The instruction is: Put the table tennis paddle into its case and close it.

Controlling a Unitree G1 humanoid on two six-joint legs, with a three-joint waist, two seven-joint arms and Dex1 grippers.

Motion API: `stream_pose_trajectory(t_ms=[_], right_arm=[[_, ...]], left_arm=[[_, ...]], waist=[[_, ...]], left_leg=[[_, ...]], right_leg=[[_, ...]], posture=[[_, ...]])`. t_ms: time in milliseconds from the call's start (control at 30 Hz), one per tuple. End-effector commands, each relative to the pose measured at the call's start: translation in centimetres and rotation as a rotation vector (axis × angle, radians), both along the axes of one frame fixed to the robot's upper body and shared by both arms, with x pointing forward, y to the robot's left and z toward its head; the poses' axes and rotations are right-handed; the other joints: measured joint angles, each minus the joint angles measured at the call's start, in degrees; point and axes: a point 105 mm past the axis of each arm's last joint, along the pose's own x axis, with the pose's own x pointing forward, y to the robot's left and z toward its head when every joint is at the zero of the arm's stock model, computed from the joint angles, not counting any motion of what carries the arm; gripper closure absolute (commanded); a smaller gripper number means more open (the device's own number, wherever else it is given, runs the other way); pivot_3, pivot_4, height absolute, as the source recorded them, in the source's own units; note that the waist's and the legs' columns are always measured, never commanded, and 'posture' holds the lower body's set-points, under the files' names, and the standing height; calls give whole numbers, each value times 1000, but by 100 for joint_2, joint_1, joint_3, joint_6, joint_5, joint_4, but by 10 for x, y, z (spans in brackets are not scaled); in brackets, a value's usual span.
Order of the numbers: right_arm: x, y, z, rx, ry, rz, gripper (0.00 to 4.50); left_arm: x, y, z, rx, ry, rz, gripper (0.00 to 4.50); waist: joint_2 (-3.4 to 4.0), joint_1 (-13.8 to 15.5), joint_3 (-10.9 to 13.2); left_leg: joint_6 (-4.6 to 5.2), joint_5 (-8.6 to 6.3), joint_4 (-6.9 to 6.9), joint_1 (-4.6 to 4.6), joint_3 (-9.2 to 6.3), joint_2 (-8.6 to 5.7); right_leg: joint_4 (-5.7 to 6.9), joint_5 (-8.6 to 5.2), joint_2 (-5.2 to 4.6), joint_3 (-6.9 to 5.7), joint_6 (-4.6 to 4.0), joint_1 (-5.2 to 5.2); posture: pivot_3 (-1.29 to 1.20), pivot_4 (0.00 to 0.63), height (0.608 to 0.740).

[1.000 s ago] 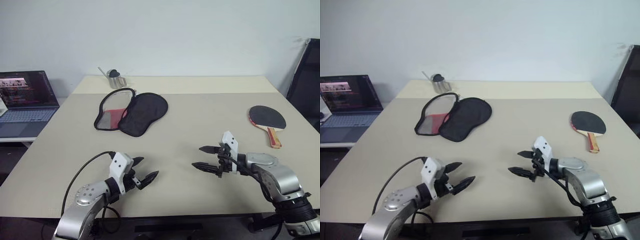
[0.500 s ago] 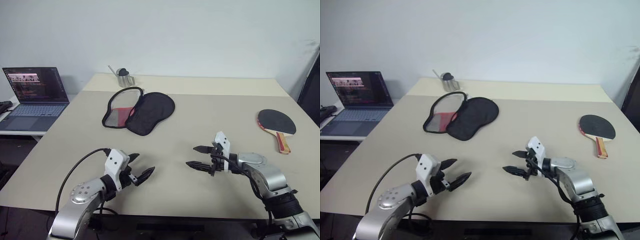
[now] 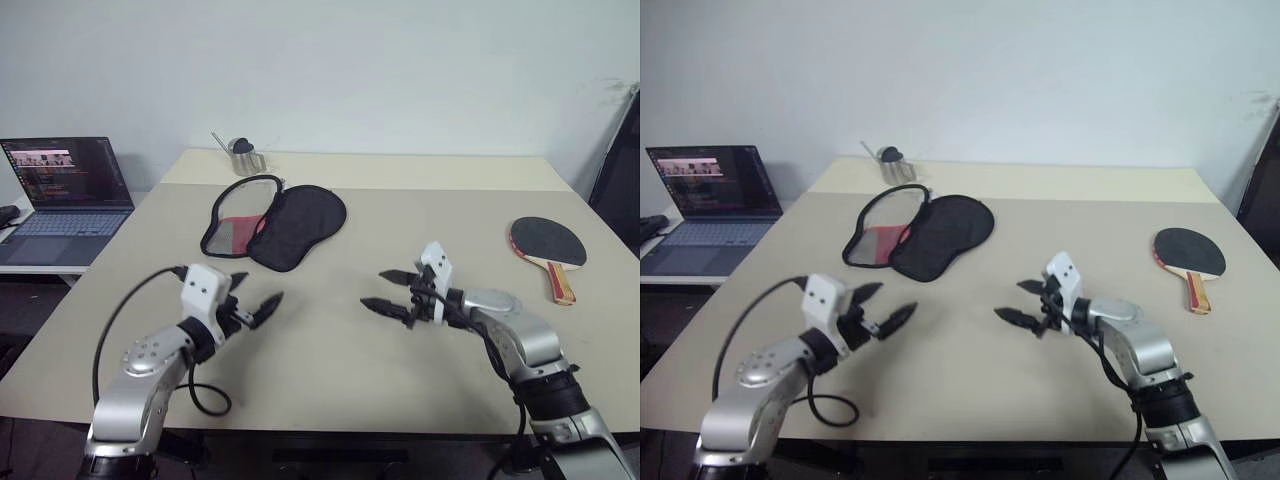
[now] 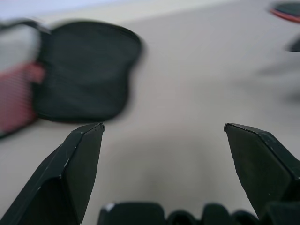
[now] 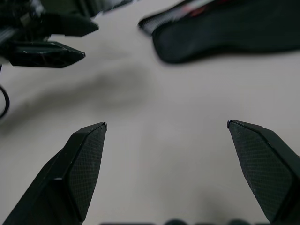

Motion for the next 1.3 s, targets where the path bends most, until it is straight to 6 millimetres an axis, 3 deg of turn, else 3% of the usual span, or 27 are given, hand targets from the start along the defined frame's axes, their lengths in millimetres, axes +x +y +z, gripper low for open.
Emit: stream_pose_trajectory(t_ms=[33, 367, 600, 833, 1133, 1300], right_arm=[[2, 5, 33, 67, -21, -13, 0], [15, 23, 51, 78, 15, -50, 0], [15, 32, 54, 85, -13, -35, 0], [-13, 36, 70, 46, -134, 155, 0], [-12, 20, 81, 29, -183, 132, 0], [-13, 17, 81, 36, -180, 116, 0]], left_arm=[[7, 13, 7, -24, -11, 62, 29], [25, 37, 10, -27, 21, 99, 29], [48, 49, -10, -96, 170, 179, 29], [73, 56, -14, -169, 224, 250, 29], [95, 45, -21, -280, 297, 266, 29], [105, 34, -15, -335, 301, 237, 29]], waist=[[0, -3, 0], [1, -5, 1], [0, -6, 1], [-1, 5, 1], [-4, 5, -1], [-4, 12, -1]], left_leg=[[0, 0, -1, 0, 2, 0], [-4, -3, -4, -3, 2, 0], [-4, -4, -5, -7, 3, -1], [-4, -3, 0, -39, 0, -3], [-4, -3, 2, -84, 4, -4], [-4, -2, 6, -84, 7, -7]], right_leg=[[-2, 0, 0, 0, 0, -1], [-3, 4, -2, 0, -9, -5], [-4, 3, -1, -5, -8, -7], [0, 7, -1, -16, -7, -39], [9, 25, -1, -17, -20, -92], [11, 27, -2, -16, -15, -91]], posture=[[0, 150, 740], [0, 150, 740], [0, 150, 740], [0, 150, 740], [0, 150, 740], [0, 150, 740]])
